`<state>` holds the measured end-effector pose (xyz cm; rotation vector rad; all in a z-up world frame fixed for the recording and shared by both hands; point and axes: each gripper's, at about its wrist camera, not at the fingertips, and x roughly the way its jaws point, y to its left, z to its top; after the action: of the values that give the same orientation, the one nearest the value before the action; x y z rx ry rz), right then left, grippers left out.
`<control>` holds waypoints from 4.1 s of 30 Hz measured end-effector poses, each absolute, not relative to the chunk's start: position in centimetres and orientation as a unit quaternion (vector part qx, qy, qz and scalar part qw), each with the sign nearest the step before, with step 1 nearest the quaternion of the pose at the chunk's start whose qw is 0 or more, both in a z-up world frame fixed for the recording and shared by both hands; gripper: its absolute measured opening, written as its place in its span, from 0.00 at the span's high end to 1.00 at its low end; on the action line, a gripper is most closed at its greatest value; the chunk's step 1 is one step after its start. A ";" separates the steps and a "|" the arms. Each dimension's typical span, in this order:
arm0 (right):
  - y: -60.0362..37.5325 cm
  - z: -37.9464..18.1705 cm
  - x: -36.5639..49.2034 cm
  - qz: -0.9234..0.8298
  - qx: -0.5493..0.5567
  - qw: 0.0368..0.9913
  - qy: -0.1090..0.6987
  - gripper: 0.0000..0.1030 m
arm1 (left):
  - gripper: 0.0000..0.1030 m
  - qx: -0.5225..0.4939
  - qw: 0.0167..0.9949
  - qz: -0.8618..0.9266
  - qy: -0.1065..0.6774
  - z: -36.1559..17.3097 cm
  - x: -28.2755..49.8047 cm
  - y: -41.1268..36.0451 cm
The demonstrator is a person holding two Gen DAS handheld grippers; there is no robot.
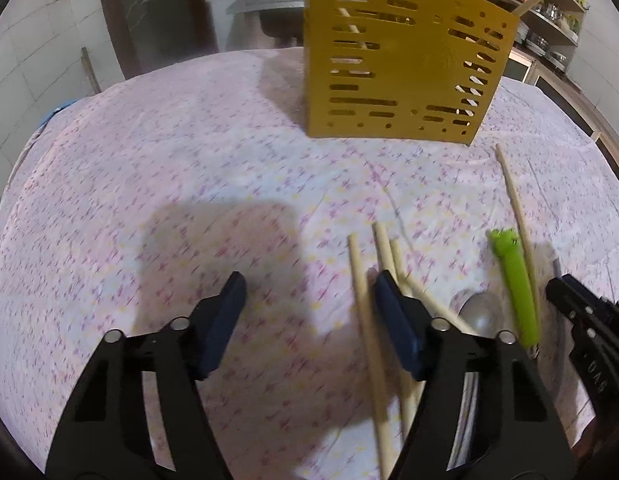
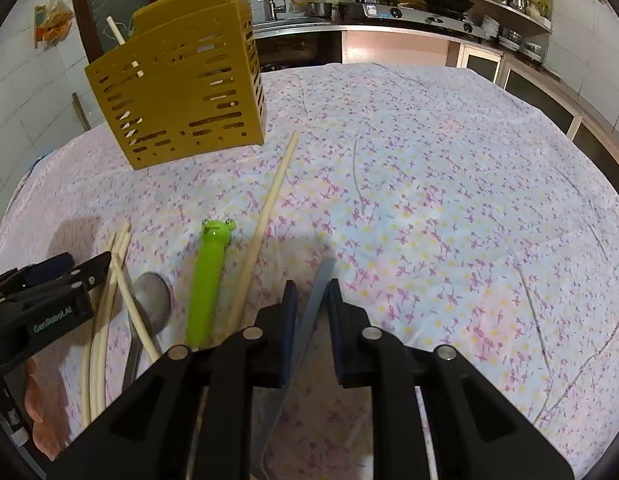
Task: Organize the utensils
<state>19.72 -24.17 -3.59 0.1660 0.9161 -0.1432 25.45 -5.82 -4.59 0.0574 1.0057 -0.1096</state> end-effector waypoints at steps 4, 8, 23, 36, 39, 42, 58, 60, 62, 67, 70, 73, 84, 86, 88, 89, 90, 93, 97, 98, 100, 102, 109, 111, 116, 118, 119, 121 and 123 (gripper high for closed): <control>-24.5 -3.5 20.5 -0.068 0.088 0.889 0.444 0.89 | 0.53 0.023 0.867 -0.050 0.495 -4.2 26.8 -6.3; -24.5 -3.4 21.1 -0.066 0.088 0.891 0.441 0.90 | 0.76 0.028 0.866 -0.057 0.496 -4.2 26.8 -6.7; -25.6 -0.3 18.6 -0.034 0.120 0.926 0.355 0.92 | 0.95 -0.022 0.906 -0.051 0.420 -0.2 22.1 -4.0; -25.3 4.2 14.3 -0.027 0.109 0.967 0.229 0.93 | 0.95 -0.015 0.965 -0.047 0.258 7.1 15.3 -2.3; -25.4 4.7 13.7 -0.026 0.112 0.970 0.213 0.93 | 0.95 -0.013 0.971 -0.049 0.234 7.8 14.3 -2.3; -25.3 5.2 13.0 -0.024 0.109 0.974 0.195 0.93 | 0.95 -0.007 0.976 -0.046 0.211 8.3 13.4 -2.4; -24.5 5.8 12.1 -0.019 0.075 0.982 0.172 0.97 | 0.99 -0.007 0.981 -0.037 0.191 8.8 13.2 -1.9; -24.9 5.4 12.8 -0.023 0.077 0.979 0.187 0.97 | 0.99 -0.010 0.979 -0.038 0.200 8.6 13.7 -1.5; -25.5 4.9 13.5 -0.025 0.085 0.975 0.206 0.97 | 0.99 -0.017 0.976 -0.042 0.213 8.3 14.5 -1.2; -27.0 3.3 15.3 -0.038 0.096 0.965 0.241 0.97 | 0.99 -0.036 0.967 -0.036 0.249 7.1 17.3 0.1; -27.8 1.9 16.9 -0.043 0.104 0.954 0.276 0.96 | 0.99 -0.038 0.958 -0.037 0.283 6.1 19.2 0.3; -28.1 0.4 18.8 -0.055 0.105 0.940 0.319 0.76 | 0.99 -0.035 0.945 -0.031 0.323 4.6 21.3 0.3; -26.9 -3.0 23.9 -0.065 0.068 0.914 0.395 0.43 | 0.52 -0.044 0.895 -0.008 0.444 -2.4 25.8 -0.1; -26.9 -3.1 24.4 -0.066 0.065 0.911 0.401 0.43 | 0.49 -0.034 0.890 -0.006 0.454 -3.0 25.9 -0.6; -26.8 -3.5 24.8 -0.073 0.060 0.907 0.409 0.45 | 0.49 -0.023 0.885 -0.005 0.464 -3.7 26.0 -1.0; -26.9 -3.7 24.9 -0.073 0.063 0.905 0.414 0.46 | 0.49 -0.020 0.882 -0.005 0.470 -4.0 26.0 -1.1; -27.0 -3.9 25.0 -0.074 0.066 0.903 0.418 0.47 | 0.49 -0.013 0.881 -0.002 0.474 -4.3 26.0 -1.3; -27.0 -3.9 24.9 -0.079 0.066 0.903 0.417 0.57 | 0.49 0.004 0.883 0.004 0.469 -4.4 25.7 -1.8; -27.7 -3.8 25.4 -0.078 0.078 0.900 0.422 0.72 | 0.66 0.001 0.877 -0.002 0.480 -4.1 25.9 -2.2; -27.8 -3.8 25.5 -0.079 0.079 0.899 0.424 0.73 | 0.71 -0.001 0.875 -0.004 0.484 -4.0 26.0 -2.3; -27.7 -3.8 25.7 -0.080 0.075 0.898 0.426 0.79 | 0.79 0.003 0.872 -0.008 0.490 -4.0 26.3 -2.7; -27.4 -3.8 26.0 -0.077 0.071 0.898 0.427 0.84 | 0.85 0.009 0.870 -0.011 0.492 -4.0 26.6 -3.1; -27.5 -3.2 25.5 -0.058 0.094 0.905 0.410 0.92 | 0.96 0.000 0.872 -0.016 0.489 -3.8 26.8 -3.1; -27.4 -2.8 24.9 -0.054 0.095 0.910 0.399 0.92 | 0.96 -0.004 0.876 -0.017 0.482 -3.6 26.3 -3.0; -27.1 -0.8 22.1 -0.039 0.101 0.931 0.348 0.93 | 0.96 -0.008 0.899 -0.018 0.437 -1.8 24.5 -2.4; -26.7 0.4 20.5 -0.037 0.096 0.943 0.316 0.93 | 0.96 -0.006 0.912 -0.019 0.409 -0.5 23.4 -2.2; -26.6 1.0 19.7 -0.036 0.095 0.948 0.303 0.93 | 0.96 -0.010 0.918 -0.022 0.396 0.2 22.8 -2.0; -26.6 1.9 18.3 -0.033 0.098 0.955 0.279 0.93 | 0.96 -0.016 0.930 -0.027 0.365 1.6 21.2 -1.8; -26.6 2.6 17.2 -0.031 0.102 0.961 0.257 0.93 | 0.96 -0.014 0.941 -0.029 0.336 2.7 19.8 -1.8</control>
<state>17.16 -26.60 2.58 0.2058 0.5204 -0.0637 19.84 -1.75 2.70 -0.0291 0.6853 -0.0582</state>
